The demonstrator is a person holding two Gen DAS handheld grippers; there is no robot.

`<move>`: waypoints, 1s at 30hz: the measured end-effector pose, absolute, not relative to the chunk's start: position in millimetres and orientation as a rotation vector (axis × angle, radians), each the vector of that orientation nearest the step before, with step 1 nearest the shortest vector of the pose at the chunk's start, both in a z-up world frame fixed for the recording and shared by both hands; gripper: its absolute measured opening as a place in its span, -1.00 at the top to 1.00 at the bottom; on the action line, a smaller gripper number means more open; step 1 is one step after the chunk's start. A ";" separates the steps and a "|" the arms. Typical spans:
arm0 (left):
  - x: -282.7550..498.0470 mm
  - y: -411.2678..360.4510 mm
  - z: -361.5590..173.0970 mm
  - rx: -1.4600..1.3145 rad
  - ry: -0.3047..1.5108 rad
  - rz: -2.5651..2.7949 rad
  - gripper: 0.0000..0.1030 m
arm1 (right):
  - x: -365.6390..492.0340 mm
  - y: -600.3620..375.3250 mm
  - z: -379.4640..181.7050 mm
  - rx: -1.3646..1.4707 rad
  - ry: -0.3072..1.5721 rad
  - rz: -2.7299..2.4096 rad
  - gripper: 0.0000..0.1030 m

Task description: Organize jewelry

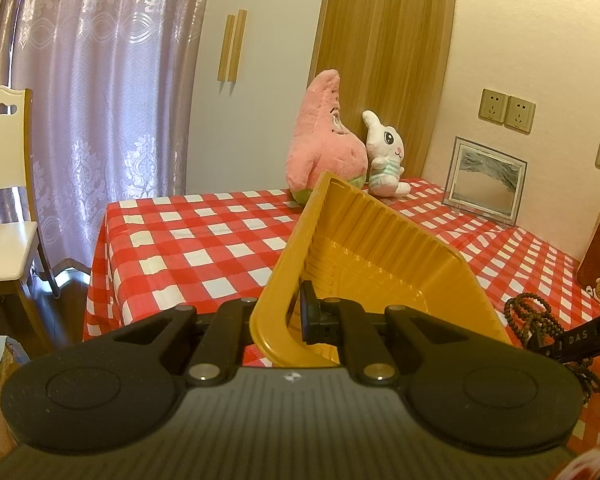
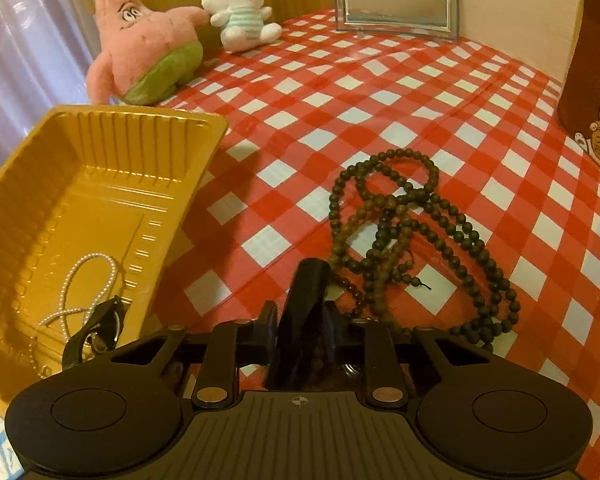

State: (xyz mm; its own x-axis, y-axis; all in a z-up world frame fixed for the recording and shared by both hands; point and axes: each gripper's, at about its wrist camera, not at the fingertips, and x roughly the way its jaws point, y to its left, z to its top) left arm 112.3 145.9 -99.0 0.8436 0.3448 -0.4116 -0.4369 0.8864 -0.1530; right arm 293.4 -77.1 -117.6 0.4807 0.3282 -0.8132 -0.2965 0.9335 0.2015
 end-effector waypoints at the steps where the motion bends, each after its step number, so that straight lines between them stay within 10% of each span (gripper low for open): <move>1: 112.3 146.0 -98.9 -0.246 0.386 0.417 0.84 | 292.7 -80.2 -117.6 0.053 0.999 0.387 0.57; 30: 113.9 146.2 -99.1 -0.244 0.387 0.418 0.84 | 258.9 -62.7 -32.1 0.286 0.835 0.734 0.61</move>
